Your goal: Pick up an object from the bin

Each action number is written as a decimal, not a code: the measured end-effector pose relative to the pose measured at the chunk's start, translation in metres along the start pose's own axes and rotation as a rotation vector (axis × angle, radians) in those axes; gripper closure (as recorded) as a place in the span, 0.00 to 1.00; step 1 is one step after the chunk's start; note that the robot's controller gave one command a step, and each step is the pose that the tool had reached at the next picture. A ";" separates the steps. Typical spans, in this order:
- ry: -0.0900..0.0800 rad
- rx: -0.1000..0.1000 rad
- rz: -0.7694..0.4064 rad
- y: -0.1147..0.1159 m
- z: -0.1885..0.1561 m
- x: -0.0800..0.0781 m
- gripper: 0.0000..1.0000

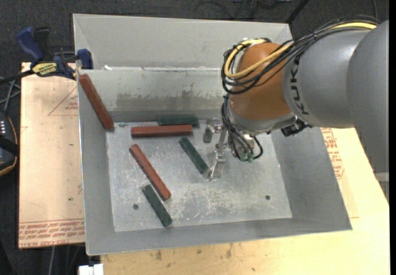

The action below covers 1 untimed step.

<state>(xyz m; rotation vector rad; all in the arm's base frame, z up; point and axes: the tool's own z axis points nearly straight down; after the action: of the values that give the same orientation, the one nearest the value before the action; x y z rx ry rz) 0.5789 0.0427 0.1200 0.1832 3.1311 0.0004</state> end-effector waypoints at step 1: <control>0.003 -0.001 -0.015 0.018 0.049 -0.004 1.00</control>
Offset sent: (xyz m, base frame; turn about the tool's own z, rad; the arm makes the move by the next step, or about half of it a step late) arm 0.0000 0.0000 0.0000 0.0000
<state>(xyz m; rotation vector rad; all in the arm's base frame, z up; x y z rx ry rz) 0.5854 0.0603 0.0711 0.1603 3.1351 0.0024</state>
